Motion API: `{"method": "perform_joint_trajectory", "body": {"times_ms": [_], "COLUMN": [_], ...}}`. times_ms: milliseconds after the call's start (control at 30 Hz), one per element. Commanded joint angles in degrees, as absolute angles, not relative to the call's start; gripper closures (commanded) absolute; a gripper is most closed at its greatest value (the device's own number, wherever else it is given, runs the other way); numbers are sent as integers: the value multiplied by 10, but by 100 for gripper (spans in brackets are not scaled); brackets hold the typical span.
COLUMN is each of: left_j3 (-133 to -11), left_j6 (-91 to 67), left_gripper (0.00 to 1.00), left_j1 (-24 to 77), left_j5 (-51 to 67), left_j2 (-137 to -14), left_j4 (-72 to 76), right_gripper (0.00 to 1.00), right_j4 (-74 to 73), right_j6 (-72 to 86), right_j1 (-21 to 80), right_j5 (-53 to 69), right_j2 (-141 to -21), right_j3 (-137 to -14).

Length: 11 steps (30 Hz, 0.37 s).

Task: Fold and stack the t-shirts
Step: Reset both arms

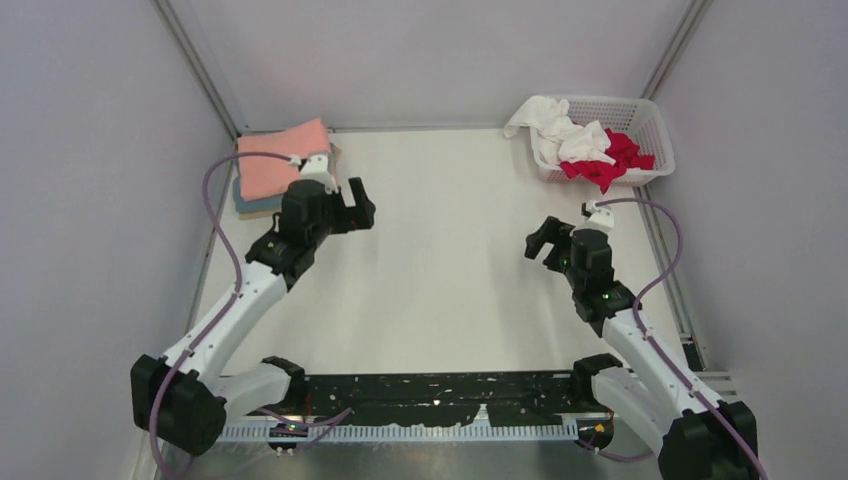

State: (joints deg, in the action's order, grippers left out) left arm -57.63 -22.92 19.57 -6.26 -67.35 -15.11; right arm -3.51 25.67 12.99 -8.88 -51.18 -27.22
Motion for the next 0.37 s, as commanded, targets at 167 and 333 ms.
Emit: {"method": "perform_joint_trajectory", "body": {"times_ms": [167,333], "left_j3": [-378,-349], "left_j6": [-318,-327], "left_gripper": [0,0], "left_j1": [313,314], "left_j5": [-130,-141], "left_j2": [-530,-490], "left_j4": [-105,-111], "right_gripper": [5,5], "right_j4": [44,40], "right_j6": [276,274], "right_j1": [128,127], "right_j5": [-167,-176], "right_j2": [-352,-308], "right_j3": [-198,-197]}}
